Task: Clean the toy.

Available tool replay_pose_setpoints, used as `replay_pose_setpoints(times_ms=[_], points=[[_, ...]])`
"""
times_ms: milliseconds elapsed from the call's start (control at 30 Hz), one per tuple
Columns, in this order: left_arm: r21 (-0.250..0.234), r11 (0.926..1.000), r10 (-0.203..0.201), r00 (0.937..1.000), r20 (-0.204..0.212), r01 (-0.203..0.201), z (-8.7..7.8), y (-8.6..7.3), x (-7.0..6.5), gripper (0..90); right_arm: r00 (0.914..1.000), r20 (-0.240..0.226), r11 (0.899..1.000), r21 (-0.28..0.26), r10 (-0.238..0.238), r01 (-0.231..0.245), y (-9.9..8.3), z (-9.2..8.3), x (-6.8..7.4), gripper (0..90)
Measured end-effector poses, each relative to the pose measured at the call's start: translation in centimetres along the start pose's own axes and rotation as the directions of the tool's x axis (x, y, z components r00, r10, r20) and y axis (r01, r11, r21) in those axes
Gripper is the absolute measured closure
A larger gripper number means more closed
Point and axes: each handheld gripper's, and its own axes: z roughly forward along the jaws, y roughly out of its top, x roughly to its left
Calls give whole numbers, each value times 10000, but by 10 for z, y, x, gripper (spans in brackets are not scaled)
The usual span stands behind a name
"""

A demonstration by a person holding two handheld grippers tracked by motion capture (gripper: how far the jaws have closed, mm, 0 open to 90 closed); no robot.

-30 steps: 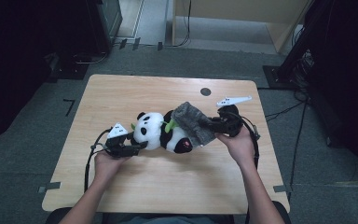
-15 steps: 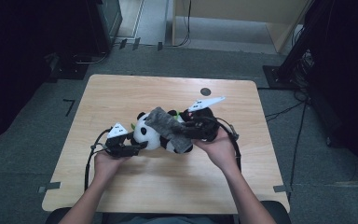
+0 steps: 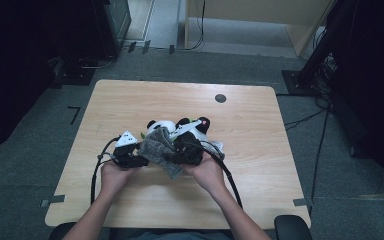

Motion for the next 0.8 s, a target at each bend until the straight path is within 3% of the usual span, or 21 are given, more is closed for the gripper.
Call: replay_pose_setpoints(times_ms=[67, 300, 600, 800], points=[[-8, 10000, 4, 10000, -14, -4, 0, 0, 0, 362, 9994, 337, 10000, 75, 12, -15, -5, 6, -1, 789], [-5, 10000, 49, 10000, -67, -49, 0, -1, -1, 364, 9973, 731, 9999, -107, -61, 69, -17, 7, 2, 789], [-12, 10000, 91, 9999, -69, -91, 0, -1, 0, 366, 9980, 592, 9996, -168, 215, -205, -36, 1, -3, 789], [15, 9999, 142, 9999, -97, -141, 0, -1, -1, 372, 9974, 715, 9999, -36, 125, -122, -45, -4, -2, 790]])
